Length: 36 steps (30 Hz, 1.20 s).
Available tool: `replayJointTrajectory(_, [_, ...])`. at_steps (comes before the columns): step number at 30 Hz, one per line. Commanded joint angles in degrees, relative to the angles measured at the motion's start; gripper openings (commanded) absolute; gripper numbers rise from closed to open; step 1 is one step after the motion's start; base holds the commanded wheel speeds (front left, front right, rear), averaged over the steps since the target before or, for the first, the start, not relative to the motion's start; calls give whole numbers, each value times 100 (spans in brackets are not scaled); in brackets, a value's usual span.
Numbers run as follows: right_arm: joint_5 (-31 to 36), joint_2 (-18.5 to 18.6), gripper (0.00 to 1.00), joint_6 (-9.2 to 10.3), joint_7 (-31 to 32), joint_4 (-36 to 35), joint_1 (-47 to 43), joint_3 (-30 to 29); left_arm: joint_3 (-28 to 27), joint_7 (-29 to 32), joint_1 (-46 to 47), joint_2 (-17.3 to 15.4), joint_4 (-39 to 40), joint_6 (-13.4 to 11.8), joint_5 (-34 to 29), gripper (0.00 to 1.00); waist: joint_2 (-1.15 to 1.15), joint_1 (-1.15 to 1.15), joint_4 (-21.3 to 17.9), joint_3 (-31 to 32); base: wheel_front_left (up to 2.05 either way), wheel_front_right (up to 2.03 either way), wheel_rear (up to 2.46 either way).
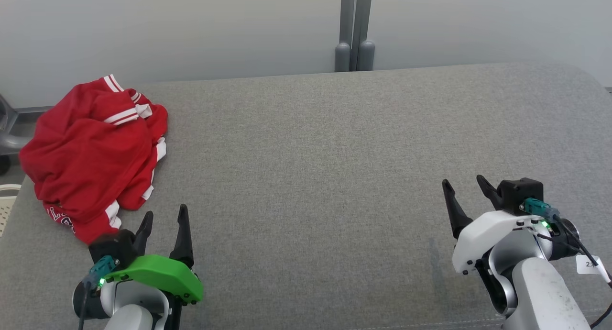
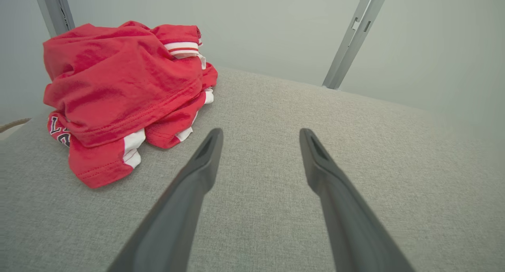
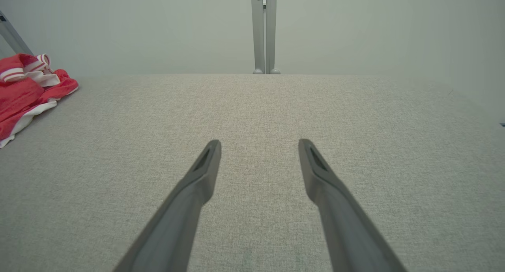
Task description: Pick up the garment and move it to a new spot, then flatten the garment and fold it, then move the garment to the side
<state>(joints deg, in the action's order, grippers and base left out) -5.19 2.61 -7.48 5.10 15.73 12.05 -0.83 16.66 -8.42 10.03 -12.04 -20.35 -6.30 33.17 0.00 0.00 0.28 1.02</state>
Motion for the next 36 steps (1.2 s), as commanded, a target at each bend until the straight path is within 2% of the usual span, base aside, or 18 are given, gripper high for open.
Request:
replayJointTrajectory(1, [152, 34, 100, -2, -43, -20, 90, -8, 22, -48, 106, -72, 45, -32, -92, 100, 0, 0, 0, 0, 0, 0, 0])
replayJointTrajectory(22, [1076, 41, 100, -1, -80, 7, 137, 69, 303, -180, 125, -194, -61, -205, -569, 100, 0, 0, 14, 82, 0, 0, 0])
replayJointTrajectory(36, [1002, 40, 100, -1, -36, -3, 44, 83, 280, -165, 78, -209, -37, -235, -410, 100, 0, 0, -10, 85, 0, 0, 0])
